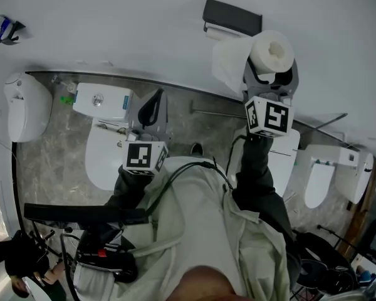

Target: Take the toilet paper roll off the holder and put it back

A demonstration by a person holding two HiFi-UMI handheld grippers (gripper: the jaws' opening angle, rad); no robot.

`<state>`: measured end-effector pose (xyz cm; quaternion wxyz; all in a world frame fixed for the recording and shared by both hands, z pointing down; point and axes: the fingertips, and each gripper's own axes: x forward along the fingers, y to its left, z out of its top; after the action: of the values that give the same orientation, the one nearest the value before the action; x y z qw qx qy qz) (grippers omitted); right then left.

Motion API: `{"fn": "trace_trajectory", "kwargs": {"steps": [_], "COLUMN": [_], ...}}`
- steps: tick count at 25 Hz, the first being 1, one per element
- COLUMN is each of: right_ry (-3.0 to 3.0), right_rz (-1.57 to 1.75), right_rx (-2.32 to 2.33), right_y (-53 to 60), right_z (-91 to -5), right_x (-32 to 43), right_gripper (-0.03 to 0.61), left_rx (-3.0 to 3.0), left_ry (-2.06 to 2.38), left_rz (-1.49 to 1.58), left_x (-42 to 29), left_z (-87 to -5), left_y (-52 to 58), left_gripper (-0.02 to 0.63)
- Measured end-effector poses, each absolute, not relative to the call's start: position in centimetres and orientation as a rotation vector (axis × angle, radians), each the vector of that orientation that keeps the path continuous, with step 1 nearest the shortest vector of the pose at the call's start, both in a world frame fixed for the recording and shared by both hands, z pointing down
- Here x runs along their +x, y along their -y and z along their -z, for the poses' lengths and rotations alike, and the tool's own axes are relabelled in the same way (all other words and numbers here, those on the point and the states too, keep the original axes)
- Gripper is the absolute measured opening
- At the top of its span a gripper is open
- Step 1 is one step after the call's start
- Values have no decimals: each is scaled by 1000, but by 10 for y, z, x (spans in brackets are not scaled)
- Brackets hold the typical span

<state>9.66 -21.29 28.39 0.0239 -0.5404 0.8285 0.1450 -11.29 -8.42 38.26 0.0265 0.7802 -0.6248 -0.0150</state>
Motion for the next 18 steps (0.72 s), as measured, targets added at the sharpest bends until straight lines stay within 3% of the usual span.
{"fn": "trace_trajectory", "kwargs": {"steps": [8, 18], "right_ry": [-2541, -2668], "right_rz": [-458, -410], "right_rx": [-1675, -1801], "right_y": [292, 361], "right_z": [-252, -298], "right_x": [85, 58], "right_gripper": [474, 474], "left_rx": [2406, 2456], "left_ry": [1962, 1962], "left_rz": [26, 20], "left_x": [-118, -115], "left_z": [-380, -368], "left_y": [86, 96], "left_gripper": [6, 6]}}
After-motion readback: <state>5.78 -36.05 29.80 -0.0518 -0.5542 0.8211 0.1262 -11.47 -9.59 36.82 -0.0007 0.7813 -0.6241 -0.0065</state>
